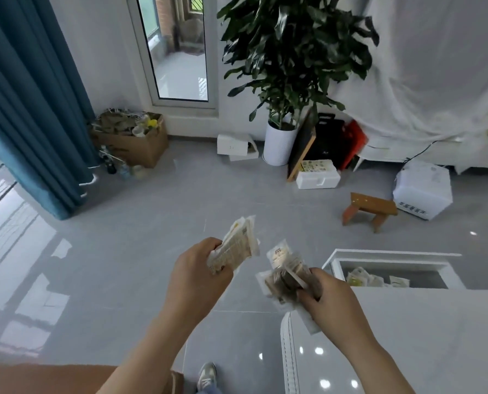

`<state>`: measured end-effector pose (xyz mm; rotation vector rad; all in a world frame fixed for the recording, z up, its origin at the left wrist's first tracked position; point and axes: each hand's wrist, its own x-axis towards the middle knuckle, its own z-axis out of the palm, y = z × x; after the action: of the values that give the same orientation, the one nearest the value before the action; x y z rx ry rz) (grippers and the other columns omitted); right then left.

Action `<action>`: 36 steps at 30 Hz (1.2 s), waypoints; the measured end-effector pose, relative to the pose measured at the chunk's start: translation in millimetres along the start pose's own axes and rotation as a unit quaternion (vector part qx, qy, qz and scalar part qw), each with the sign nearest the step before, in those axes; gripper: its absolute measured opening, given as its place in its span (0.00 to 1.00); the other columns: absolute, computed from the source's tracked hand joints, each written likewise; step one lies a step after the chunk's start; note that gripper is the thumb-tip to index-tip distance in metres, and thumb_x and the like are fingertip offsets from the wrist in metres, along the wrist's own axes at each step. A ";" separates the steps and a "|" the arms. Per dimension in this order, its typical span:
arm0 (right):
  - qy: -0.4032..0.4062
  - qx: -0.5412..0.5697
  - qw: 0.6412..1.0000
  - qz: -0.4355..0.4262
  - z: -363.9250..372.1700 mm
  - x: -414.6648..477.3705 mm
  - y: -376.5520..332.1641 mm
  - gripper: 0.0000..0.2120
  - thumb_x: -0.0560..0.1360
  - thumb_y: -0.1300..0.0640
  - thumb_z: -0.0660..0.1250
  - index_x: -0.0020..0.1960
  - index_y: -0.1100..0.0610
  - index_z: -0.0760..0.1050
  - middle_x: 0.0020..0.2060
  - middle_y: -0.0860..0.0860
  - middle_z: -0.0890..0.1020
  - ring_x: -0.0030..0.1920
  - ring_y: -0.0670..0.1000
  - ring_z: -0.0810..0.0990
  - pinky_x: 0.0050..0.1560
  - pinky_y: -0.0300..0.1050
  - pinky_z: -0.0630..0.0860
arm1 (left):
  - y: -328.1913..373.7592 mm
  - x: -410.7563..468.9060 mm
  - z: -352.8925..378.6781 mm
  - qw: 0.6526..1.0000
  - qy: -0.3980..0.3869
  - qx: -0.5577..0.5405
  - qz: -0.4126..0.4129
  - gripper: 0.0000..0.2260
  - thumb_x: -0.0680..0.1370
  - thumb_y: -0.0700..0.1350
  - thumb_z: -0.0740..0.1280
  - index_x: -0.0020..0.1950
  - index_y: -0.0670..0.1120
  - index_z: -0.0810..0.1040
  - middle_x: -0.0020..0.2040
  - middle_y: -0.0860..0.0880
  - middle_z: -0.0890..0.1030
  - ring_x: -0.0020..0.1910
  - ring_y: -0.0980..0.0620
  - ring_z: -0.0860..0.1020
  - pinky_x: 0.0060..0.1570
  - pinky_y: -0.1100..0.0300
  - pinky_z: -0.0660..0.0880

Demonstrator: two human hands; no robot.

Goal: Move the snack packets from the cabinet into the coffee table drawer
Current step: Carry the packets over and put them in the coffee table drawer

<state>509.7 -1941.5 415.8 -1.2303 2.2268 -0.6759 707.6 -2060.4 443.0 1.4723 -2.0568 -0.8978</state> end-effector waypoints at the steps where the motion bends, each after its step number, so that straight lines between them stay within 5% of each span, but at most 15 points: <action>1: 0.001 0.002 1.000 0.013 0.3 8.7 -3.9 0.03 0.73 0.54 0.65 0.46 0.47 0.75 0.35 0.47 0.81 0.37 0.47 0.80 0.40 0.51 0.78 | -0.6 14.2 -1.1 1.000 -0.012 -0.004 0.003 0.06 0.70 0.41 0.68 0.43 0.51 0.76 0.34 0.53 0.77 0.33 0.54 0.73 0.29 0.62 0.66; 7: 0.021 0.003 0.997 0.070 1.6 56.8 -11.2 0.03 0.72 0.57 0.65 0.43 0.49 0.73 0.31 0.48 0.78 0.33 0.48 0.77 0.34 0.47 0.74 | -1.8 92.6 13.2 0.997 -0.074 -0.013 0.020 0.06 0.70 0.42 0.69 0.42 0.52 0.76 0.32 0.54 0.75 0.31 0.54 0.73 0.28 0.62 0.66; 15: 0.026 0.026 0.991 0.132 -17.0 138.4 19.3 0.02 0.73 0.54 0.63 0.45 0.50 0.73 0.33 0.49 0.79 0.32 0.50 0.79 0.33 0.54 0.79 | 20.5 189.8 64.4 0.989 -0.141 0.023 0.040 0.06 0.70 0.43 0.69 0.41 0.53 0.75 0.33 0.53 0.76 0.32 0.55 0.74 0.28 0.62 0.66; 18: 0.039 0.014 0.991 0.124 -33.2 177.6 36.2 0.02 0.74 0.54 0.62 0.46 0.49 0.72 0.34 0.47 0.78 0.33 0.45 0.78 0.31 0.45 0.77 | 42.3 231.5 88.6 0.985 -0.161 0.031 0.054 0.05 0.70 0.43 0.68 0.41 0.53 0.75 0.32 0.52 0.76 0.33 0.53 0.75 0.30 0.58 0.68; 20: 0.034 -0.027 0.992 0.119 -46.8 200.5 43.1 0.03 0.76 0.53 0.62 0.45 0.47 0.69 0.33 0.45 0.75 0.33 0.42 0.75 0.29 0.34 0.68 | 58.5 258.4 103.8 0.981 -0.176 0.043 0.068 0.05 0.70 0.43 0.68 0.41 0.53 0.76 0.31 0.52 0.76 0.32 0.52 0.74 0.29 0.59 0.67; 31: 0.067 -0.039 0.973 0.219 -93.2 294.7 93.2 0.03 0.76 0.55 0.61 0.44 0.53 0.70 0.33 0.47 0.75 0.33 0.45 0.74 0.31 0.39 0.68 | 111.2 383.6 175.5 0.960 -0.254 0.050 0.108 0.05 0.70 0.42 0.69 0.42 0.51 0.77 0.32 0.50 0.78 0.32 0.50 0.75 0.29 0.60 0.67; 36: 0.098 -0.020 0.952 0.288 -96.7 344.9 101.3 0.03 0.75 0.56 0.60 0.44 0.54 0.72 0.35 0.49 0.78 0.36 0.47 0.77 0.38 0.47 0.76 | 130.8 459.2 208.6 0.940 -0.298 0.061 0.151 0.07 0.69 0.41 0.69 0.40 0.53 0.76 0.30 0.52 0.76 0.30 0.55 0.73 0.27 0.64 0.65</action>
<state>225.7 -2175.4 359.3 -0.4852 2.5967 -0.5303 329.6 -2415.2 391.1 0.9580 -2.7220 -1.2061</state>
